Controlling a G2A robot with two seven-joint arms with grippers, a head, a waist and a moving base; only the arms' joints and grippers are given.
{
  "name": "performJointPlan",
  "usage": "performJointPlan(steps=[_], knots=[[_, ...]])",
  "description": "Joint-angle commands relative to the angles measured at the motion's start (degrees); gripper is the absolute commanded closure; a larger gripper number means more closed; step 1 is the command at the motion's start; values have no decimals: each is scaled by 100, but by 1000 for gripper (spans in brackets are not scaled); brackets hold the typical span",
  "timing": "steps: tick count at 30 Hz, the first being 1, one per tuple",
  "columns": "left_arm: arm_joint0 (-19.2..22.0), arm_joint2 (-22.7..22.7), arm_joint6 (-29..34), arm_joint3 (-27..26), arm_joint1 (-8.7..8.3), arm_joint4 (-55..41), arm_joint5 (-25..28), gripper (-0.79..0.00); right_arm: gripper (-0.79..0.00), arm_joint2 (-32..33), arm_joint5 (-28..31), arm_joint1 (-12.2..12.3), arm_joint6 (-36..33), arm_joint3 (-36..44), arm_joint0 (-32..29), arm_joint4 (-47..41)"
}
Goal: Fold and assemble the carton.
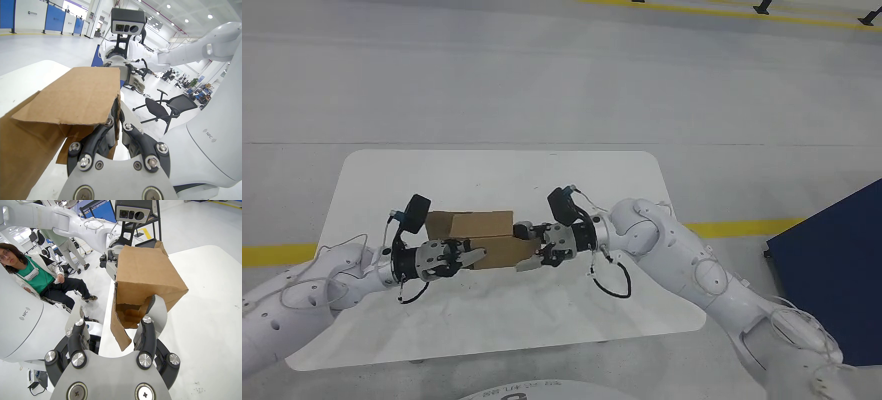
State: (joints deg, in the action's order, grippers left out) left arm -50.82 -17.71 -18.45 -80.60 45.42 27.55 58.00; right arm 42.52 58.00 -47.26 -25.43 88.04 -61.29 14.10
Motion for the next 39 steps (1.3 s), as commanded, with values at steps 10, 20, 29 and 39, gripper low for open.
performJointPlan(steps=[10, 20, 29, 39], knots=[[27, 52, -123, -53, -30, 64, 0, 0, -305, 78, 0, 51, 265, -99, -26, 94], [59, 125, -219, -69, -48, 102, 0, 0, -299, -157, 0, -5, 13, -472, 295, -347], [93, 188, -338, -58, -67, 163, 0, 0, -280, -288, 0, -67, -262, -791, 548, -763], [149, 307, -596, -131, -93, -55, 0, 0, -634, -186, 0, -23, -274, -741, 507, -816]])
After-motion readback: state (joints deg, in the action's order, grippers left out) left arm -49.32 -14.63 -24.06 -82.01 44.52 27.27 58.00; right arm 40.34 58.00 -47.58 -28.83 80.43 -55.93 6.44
